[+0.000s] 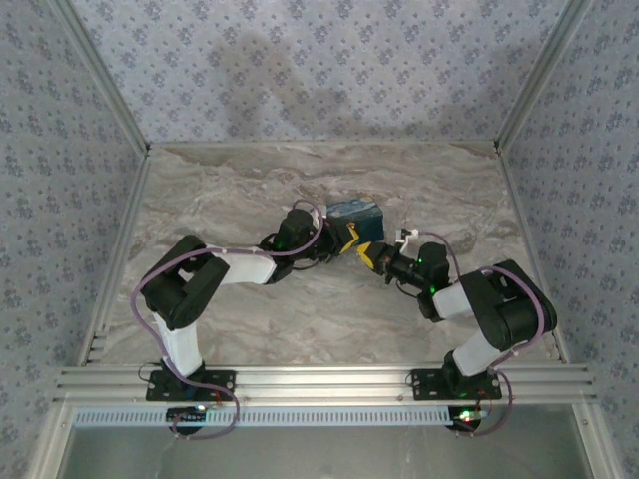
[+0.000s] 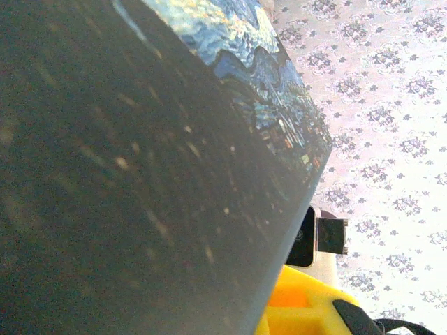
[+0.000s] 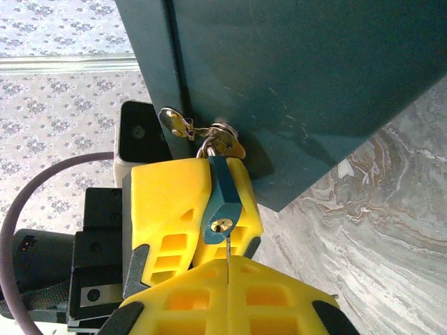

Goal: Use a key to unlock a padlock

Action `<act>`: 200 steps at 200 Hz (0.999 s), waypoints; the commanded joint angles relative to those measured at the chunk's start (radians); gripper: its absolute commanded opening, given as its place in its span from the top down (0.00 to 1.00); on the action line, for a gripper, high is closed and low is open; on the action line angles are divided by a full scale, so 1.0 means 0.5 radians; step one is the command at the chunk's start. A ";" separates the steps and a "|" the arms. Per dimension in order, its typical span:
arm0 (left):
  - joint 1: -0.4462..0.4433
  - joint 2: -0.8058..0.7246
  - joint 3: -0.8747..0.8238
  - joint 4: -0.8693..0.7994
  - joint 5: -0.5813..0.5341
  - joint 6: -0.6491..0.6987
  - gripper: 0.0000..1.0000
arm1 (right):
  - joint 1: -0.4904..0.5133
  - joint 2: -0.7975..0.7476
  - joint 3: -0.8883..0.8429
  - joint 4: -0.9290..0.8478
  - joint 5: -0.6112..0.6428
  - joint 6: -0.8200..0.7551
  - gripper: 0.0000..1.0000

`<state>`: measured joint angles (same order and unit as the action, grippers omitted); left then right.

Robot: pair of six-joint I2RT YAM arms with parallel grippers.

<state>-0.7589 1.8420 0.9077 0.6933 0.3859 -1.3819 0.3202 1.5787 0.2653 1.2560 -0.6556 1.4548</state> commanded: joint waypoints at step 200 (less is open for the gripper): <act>0.025 -0.002 -0.012 0.166 0.062 -0.028 0.99 | -0.067 -0.346 -0.043 -0.348 -0.018 -0.271 1.00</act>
<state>-0.7525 1.8420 0.9047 0.7082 0.4046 -1.3899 0.2920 1.4097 0.2398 1.1065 -0.6842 1.3472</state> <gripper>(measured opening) 0.105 0.060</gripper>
